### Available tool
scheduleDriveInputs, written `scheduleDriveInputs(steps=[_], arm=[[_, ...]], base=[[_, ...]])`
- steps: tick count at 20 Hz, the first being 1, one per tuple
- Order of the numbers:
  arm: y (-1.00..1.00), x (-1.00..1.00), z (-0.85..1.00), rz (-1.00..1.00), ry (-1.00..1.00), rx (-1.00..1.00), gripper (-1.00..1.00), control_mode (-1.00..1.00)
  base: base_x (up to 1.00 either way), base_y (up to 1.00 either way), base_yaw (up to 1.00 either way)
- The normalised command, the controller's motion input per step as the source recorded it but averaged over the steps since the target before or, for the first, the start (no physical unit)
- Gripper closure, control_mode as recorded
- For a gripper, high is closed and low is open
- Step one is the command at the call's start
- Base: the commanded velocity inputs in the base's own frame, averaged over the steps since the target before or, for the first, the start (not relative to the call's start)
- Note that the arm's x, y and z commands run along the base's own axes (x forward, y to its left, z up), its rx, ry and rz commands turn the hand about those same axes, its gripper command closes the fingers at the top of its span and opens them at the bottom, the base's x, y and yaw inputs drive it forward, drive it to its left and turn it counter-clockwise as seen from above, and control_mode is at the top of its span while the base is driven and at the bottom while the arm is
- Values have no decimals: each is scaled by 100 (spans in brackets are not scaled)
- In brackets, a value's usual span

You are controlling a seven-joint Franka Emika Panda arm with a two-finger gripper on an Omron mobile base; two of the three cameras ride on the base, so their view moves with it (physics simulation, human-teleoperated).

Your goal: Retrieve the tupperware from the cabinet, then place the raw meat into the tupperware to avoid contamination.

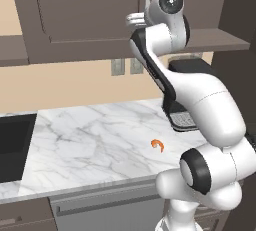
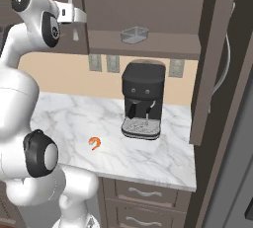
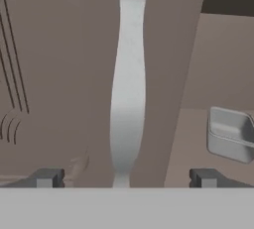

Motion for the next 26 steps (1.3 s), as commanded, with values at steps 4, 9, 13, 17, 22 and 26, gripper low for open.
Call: scheduleDriveInputs(steps=[4, 9, 13, 17, 22, 26], arm=[[0, 30, 0, 0, 0, 0, -100, -100], [-1, 32, 0, 0, 0, 0, -100, -100], [-5, 33, -1, 0, 0, 0, -100, -100], [-3, 29, -2, 0, 0, 0, -100, -100], [0, 18, -3, 0, 0, 0, -100, -100], [1, 18, -4, -1, 0, 0, 100, -100]], base=[[0, 0, 0], [0, 0, 0], [0, 0, 0], [0, 0, 0], [0, 0, 0], [0, 0, 0]])
